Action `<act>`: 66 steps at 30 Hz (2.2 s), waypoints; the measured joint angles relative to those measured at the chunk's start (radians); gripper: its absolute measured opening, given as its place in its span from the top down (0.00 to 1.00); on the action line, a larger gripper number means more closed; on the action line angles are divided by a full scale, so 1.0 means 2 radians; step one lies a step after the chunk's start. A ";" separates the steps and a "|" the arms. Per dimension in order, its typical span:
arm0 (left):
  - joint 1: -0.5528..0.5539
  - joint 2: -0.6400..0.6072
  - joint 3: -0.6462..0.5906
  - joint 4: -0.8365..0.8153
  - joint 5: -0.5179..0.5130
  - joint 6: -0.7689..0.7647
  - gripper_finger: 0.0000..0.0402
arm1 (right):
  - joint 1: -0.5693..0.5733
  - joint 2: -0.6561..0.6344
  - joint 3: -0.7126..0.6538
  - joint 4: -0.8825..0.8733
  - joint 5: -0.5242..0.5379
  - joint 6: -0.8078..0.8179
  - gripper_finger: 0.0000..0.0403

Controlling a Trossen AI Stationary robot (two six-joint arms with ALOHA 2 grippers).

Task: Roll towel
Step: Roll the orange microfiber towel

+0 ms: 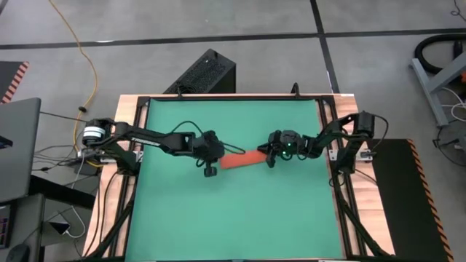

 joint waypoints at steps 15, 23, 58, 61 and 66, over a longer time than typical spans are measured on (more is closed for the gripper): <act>-0.047 0.020 -0.065 0.328 -0.036 -0.111 1.00 | 0.033 -0.003 0.000 0.005 0.042 0.014 0.86; -0.063 0.070 -0.119 0.411 -0.105 -0.163 1.00 | 0.032 -0.003 0.001 0.013 0.042 0.014 0.86; -0.024 0.146 -0.113 0.339 -0.004 -0.122 1.00 | 0.083 -0.075 0.002 0.063 0.041 -0.092 0.86; -0.015 0.146 -0.113 0.339 0.015 -0.116 1.00 | 0.083 -0.051 0.003 0.077 0.034 -0.095 0.86; -0.005 0.146 -0.113 0.332 0.034 -0.103 1.00 | 0.074 0.001 0.004 0.096 0.033 -0.081 0.86</act>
